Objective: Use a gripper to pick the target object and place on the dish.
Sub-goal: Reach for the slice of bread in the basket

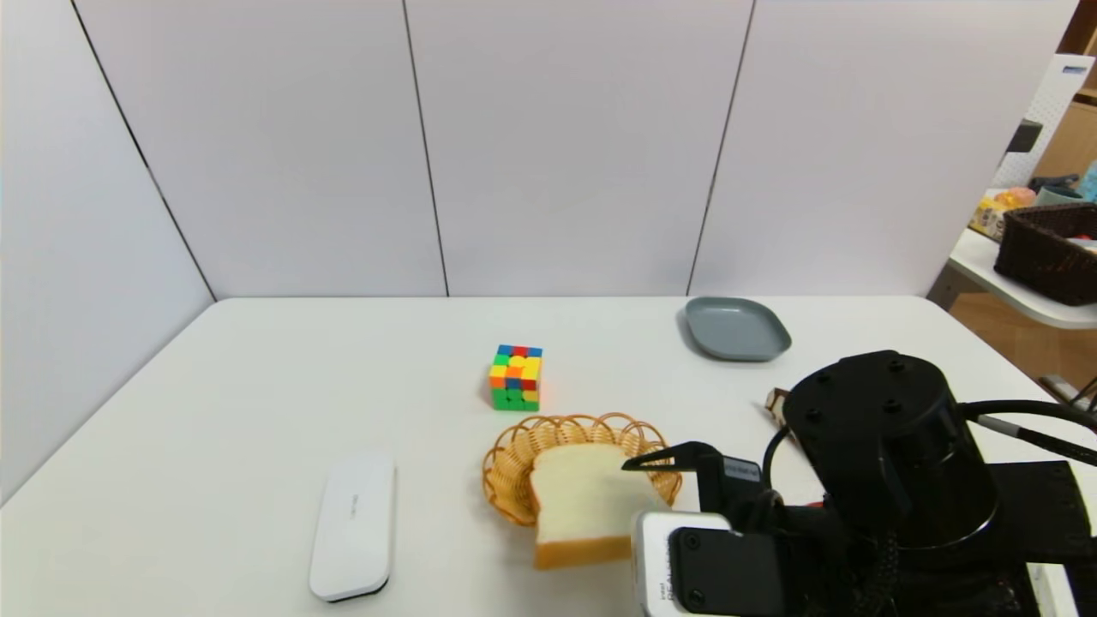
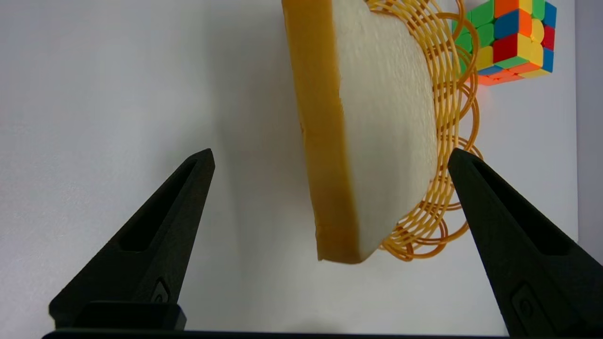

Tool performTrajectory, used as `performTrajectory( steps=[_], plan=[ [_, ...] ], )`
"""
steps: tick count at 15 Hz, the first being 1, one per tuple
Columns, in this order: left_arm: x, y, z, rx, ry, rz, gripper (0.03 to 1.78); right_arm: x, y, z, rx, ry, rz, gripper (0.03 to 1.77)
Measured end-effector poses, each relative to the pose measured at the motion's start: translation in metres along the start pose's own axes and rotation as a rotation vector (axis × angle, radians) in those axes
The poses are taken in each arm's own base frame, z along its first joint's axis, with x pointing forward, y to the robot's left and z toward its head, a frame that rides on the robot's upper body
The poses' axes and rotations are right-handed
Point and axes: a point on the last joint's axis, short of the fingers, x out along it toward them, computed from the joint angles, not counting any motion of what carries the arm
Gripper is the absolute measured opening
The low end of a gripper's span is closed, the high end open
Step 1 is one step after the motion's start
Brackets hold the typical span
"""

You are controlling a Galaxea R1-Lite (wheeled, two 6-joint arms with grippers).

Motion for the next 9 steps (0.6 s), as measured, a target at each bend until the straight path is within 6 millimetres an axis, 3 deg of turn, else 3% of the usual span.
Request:
performTrajectory(
  steps=[9],
  plan=[
    [0.0, 0.0, 0.0, 0.0, 0.0, 0.0, 1.69, 0.028, -0.008, 0.006, 0.054, 0.036, -0.01, 1.71]
  ],
)
